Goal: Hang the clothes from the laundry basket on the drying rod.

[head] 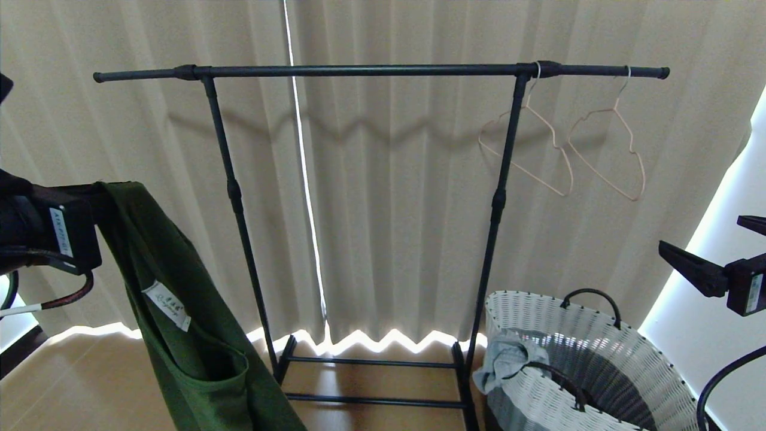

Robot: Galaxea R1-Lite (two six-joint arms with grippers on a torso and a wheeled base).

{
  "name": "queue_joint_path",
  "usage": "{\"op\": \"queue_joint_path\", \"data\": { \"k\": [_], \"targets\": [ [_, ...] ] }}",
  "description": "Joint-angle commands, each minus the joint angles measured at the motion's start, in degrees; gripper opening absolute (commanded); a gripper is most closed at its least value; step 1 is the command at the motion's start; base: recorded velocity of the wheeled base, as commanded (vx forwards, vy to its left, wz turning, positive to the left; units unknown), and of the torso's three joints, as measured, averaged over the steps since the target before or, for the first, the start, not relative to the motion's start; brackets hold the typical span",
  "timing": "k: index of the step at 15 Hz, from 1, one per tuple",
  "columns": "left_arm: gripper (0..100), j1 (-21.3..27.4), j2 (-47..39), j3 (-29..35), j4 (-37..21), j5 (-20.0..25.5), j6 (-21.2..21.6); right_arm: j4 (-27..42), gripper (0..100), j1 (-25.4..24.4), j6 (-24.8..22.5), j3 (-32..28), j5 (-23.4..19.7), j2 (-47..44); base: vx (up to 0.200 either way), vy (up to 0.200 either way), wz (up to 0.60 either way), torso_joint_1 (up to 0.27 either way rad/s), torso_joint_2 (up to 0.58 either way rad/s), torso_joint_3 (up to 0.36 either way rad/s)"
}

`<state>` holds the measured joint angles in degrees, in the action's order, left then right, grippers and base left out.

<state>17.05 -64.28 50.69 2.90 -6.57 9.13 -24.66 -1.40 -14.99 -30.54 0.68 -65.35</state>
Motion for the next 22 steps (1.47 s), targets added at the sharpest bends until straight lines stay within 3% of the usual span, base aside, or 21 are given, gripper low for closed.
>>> {"op": "queue_joint_path", "data": {
  "k": [1,7,12,17,22],
  "targets": [
    [0,0.0,-0.14,-0.33,0.09,-0.02,0.01,-0.04,100,0.0,-0.03,0.13,0.02,0.05,0.0,0.0,0.0,0.027,-0.05,-0.027],
    [0,0.26,0.65,-2.0,0.44,-0.02,2.12,0.05,100,0.87,-0.03,0.39,0.02,-0.12,0.0,0.0,0.0,0.0,0.0,0.0],
    [0,0.79,0.3,-4.99,6.94,-0.02,3.61,-0.04,100,1.14,-0.3,0.74,-0.07,0.31,0.0,0.0,0.0,0.05,-0.12,-0.068],
    [0,0.79,0.47,-5.86,7.03,-0.11,4.05,-0.04,100,1.93,-1.7,1.01,0.02,0.14,0.0,0.0,0.0,0.0,0.0,0.0],
    [0,0.61,0.21,-5.78,7.12,-0.02,4.05,-0.04,100,2.63,-1.7,1.01,-0.24,0.05,0.0,0.0,0.0,0.172,-0.39,-0.221]
  ]
}}
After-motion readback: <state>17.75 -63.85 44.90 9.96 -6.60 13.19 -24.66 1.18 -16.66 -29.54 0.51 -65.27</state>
